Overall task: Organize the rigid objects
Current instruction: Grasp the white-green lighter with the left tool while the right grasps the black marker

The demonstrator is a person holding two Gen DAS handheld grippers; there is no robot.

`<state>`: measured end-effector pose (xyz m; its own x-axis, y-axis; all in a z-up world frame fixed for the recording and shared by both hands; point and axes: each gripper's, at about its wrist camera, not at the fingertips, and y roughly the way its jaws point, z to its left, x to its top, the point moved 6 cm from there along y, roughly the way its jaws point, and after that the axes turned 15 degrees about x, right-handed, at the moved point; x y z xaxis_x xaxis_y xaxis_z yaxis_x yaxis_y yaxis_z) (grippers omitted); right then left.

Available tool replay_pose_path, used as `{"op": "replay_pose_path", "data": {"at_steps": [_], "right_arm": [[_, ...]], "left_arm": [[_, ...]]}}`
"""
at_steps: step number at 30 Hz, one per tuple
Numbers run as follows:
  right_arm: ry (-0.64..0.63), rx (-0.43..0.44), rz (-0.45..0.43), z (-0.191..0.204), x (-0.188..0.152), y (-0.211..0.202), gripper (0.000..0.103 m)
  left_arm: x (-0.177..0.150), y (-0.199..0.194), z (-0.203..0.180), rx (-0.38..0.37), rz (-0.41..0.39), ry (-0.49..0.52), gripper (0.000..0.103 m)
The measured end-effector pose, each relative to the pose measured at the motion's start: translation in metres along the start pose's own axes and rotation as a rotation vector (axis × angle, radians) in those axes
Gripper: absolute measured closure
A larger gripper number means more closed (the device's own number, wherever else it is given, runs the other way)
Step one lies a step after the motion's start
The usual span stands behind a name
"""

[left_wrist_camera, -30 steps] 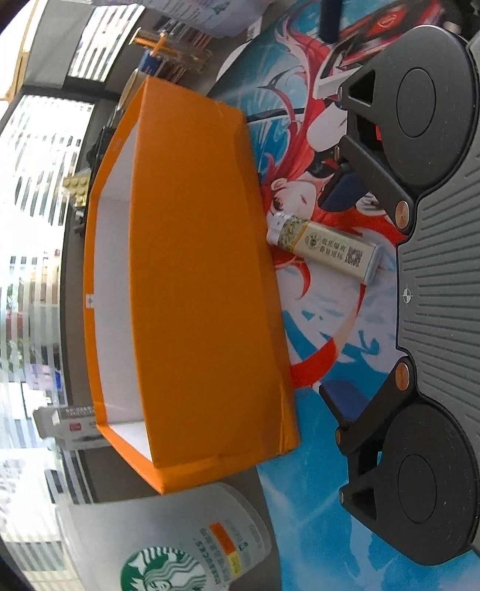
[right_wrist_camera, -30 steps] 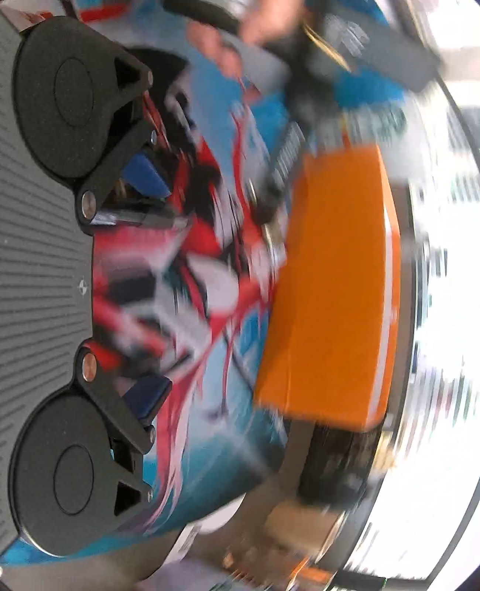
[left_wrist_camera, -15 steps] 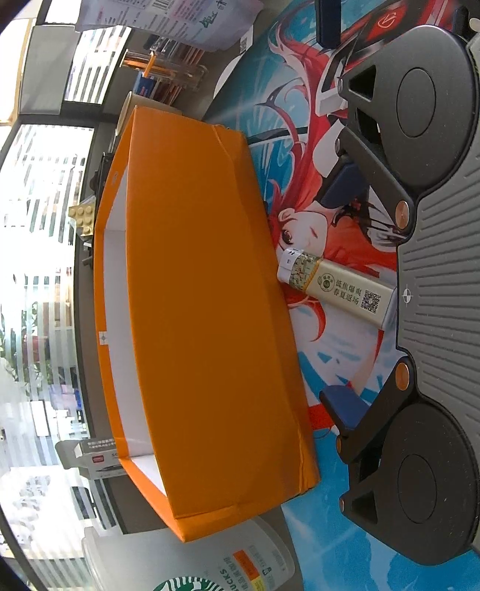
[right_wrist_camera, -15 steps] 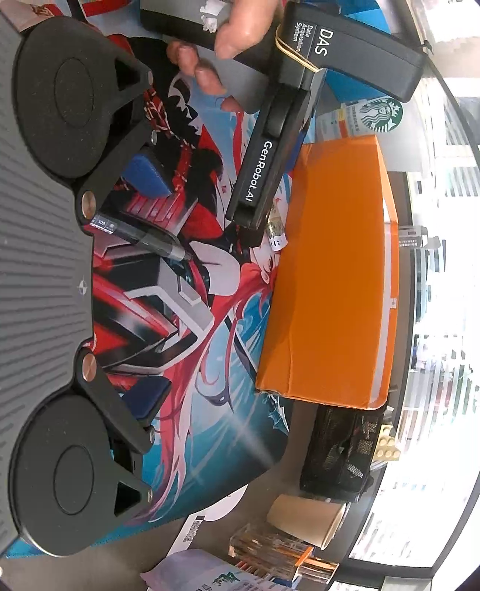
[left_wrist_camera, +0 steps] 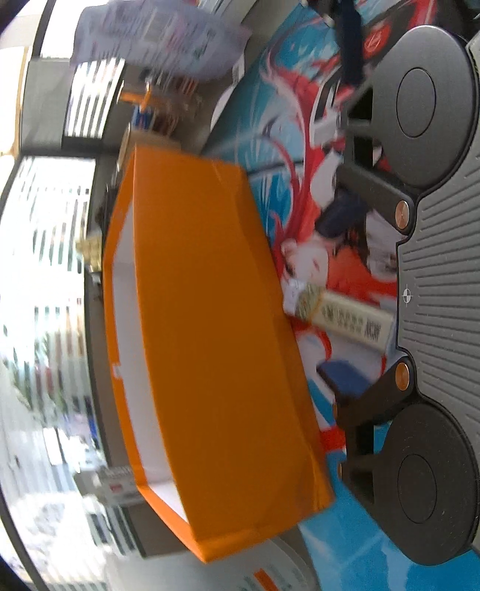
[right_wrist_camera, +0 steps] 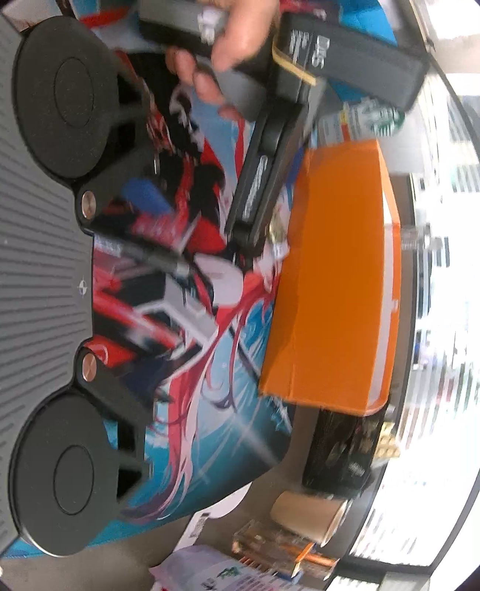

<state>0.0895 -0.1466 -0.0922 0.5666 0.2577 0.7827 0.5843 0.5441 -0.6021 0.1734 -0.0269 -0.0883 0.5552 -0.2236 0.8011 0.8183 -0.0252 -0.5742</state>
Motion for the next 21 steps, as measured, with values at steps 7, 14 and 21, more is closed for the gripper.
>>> {"op": "replay_pose_path", "data": {"at_steps": [7, 14, 21], "right_arm": [[0.000, -0.024, 0.005, 0.005, -0.002, -0.006, 0.084], [0.001, -0.048, 0.006, 0.006, -0.004, -0.008, 0.087], [0.044, -0.071, -0.001, -0.001, -0.004, -0.011, 0.088]], "left_arm": [[0.001, -0.003, -0.005, -0.029, -0.024, 0.006, 0.083], [-0.002, -0.009, -0.011, -0.016, -0.024, 0.026, 0.083], [-0.009, -0.023, -0.003, -0.024, 0.021, -0.022, 0.083]]}}
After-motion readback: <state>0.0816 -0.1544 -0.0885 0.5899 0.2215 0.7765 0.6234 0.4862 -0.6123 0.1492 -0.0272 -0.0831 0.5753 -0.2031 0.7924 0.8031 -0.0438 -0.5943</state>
